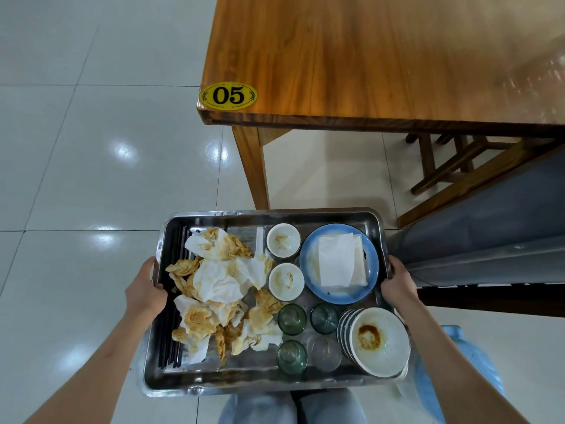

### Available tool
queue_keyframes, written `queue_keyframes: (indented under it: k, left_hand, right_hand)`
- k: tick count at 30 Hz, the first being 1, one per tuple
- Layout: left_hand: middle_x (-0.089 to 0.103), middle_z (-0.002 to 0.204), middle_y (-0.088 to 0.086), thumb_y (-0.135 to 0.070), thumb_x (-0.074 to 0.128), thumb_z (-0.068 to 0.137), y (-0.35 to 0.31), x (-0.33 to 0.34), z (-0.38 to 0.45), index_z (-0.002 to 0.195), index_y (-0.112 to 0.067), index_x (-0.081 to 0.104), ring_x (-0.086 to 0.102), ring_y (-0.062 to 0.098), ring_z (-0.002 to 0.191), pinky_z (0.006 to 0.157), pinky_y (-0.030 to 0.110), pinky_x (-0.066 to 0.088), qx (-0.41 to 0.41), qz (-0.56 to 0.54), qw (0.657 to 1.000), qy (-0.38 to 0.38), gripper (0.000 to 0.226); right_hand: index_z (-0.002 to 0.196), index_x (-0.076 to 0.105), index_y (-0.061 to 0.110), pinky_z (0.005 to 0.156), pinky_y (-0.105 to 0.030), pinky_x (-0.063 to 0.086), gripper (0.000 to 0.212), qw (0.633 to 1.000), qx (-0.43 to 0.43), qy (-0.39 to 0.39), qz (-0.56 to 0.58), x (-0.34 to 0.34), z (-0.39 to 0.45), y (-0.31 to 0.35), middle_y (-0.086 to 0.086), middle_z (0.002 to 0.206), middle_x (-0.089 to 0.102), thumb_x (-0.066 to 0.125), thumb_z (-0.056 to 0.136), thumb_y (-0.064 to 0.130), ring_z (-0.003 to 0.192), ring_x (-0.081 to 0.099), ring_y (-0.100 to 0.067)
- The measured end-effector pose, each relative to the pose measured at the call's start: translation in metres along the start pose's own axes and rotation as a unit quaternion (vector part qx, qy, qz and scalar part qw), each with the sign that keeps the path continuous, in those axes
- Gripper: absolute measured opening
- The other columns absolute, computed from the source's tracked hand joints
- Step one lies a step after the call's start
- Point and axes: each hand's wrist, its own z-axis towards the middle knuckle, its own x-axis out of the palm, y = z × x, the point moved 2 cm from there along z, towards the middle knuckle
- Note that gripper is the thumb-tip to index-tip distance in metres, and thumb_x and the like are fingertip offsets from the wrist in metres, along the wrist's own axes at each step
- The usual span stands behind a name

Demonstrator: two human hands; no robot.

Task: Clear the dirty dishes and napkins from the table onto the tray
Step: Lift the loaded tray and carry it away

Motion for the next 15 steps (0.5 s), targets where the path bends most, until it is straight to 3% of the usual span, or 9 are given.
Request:
queue_keyframes:
  k: [4, 9, 15]
  left_hand:
    - [0.061, 0.112, 0.02, 0.007, 0.046, 0.086, -0.013, -0.017, -0.014, 0.139, -0.023, 0.038, 0.057, 0.037, 0.099, 0.076, 0.034, 0.042, 0.018, 0.007, 1.0, -0.005, 0.061]
    - [0.059, 0.096, 0.016, 0.007, 0.046, 0.086, -0.026, -0.046, -0.044, 0.139, -0.022, 0.039, 0.046, 0.02, 0.079, 0.069, 0.028, 0.036, 0.024, 0.009, 1.0, -0.005, 0.06]
    - [0.056, 0.086, 0.013, 0.008, 0.046, 0.086, -0.036, -0.091, -0.091, 0.141, -0.018, 0.038, 0.048, 0.025, 0.077, 0.072, 0.03, 0.036, 0.028, 0.004, 1.0, -0.001, 0.061]
  right_hand:
    - [0.138, 0.038, 0.024, 0.092, -0.045, 0.043, 0.06, 1.0, -0.004, -0.005, 0.006, -0.017, -0.013, 0.001, -0.015, 0.126, 0.055, 0.046, 0.086, -0.005, 0.113, 0.05, -0.037]
    - [0.139, 0.038, 0.026, 0.093, -0.047, 0.044, 0.062, 1.0, 0.0, -0.007, 0.006, -0.044, -0.041, 0.003, -0.015, 0.125, 0.056, 0.046, 0.086, -0.004, 0.113, 0.05, -0.037]
    - [0.142, 0.033, 0.026, 0.091, -0.042, 0.044, 0.067, 1.0, -0.001, 0.001, 0.0, -0.083, -0.089, 0.002, -0.016, 0.128, 0.054, 0.043, 0.085, -0.008, 0.113, 0.051, -0.038]
